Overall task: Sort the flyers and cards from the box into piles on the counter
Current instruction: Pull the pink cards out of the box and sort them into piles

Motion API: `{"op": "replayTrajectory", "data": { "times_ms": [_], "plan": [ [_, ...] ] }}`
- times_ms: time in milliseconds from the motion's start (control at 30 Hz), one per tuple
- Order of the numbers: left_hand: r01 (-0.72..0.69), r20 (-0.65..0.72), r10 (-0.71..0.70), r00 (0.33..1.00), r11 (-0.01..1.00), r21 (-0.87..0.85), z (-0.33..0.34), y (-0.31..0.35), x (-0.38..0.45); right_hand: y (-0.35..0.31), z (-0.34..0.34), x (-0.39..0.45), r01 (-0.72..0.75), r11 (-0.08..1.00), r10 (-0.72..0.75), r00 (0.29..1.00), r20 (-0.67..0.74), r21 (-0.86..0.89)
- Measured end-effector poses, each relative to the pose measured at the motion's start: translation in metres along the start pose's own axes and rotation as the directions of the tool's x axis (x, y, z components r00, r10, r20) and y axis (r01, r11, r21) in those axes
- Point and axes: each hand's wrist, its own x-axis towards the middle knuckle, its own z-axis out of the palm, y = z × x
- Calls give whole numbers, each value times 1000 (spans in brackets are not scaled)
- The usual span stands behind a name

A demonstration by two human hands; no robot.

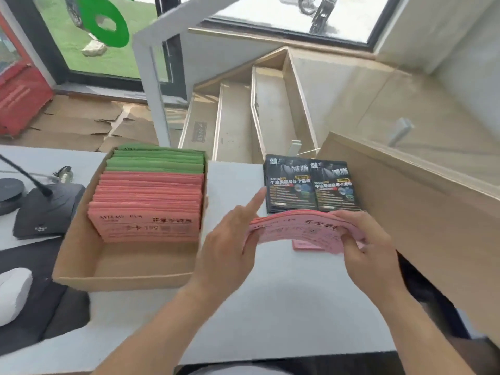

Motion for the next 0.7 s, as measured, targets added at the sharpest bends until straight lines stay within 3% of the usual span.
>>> {"op": "replayTrajectory", "data": {
  "times_ms": [133, 333, 700],
  "plan": [
    [105, 170, -85, 982, 988, -113, 61, -6, -23, 51, -29, -28, -67, 994, 72, 995, 62, -81],
    [180, 341, -149, 928, 982, -62, 101, -9, -51, 103, -35, -67, -174, 976, 191, 972, 137, -131],
    [226, 346, -208, 915, 974, -13, 107, -6, -52, 119, -35, -73, -354, 935, 352, 918, 184, -24]
  ]
}}
